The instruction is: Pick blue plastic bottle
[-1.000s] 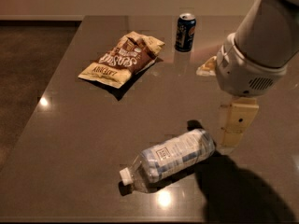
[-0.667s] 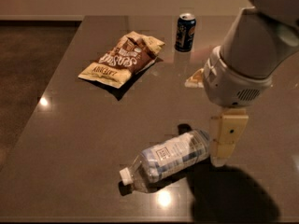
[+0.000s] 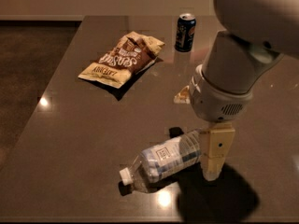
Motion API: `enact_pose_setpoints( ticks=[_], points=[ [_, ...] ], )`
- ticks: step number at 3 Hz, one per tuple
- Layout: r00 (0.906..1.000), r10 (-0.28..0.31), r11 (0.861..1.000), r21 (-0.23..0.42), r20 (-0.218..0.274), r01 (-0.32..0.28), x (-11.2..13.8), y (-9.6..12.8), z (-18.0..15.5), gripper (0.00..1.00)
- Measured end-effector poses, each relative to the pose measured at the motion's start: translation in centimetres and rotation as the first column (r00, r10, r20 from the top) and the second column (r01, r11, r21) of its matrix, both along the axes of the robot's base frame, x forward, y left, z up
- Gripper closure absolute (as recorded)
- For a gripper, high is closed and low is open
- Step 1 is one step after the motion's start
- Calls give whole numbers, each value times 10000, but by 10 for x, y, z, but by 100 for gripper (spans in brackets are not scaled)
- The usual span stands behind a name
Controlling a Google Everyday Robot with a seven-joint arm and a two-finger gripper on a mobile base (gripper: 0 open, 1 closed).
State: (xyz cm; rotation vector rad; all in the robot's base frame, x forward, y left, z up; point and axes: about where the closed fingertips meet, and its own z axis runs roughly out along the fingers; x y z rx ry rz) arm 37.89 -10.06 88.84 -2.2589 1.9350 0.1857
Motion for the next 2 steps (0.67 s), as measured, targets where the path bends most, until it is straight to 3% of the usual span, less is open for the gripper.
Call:
enact_pose_setpoints(
  ticks=[1, 2],
  points=[
    [9997, 98, 9998, -164, -233, -102, -2, 5, -13, 0],
    [9992, -32, 9993, -385, -392, 17, 1, 3, -21, 15]
  ],
)
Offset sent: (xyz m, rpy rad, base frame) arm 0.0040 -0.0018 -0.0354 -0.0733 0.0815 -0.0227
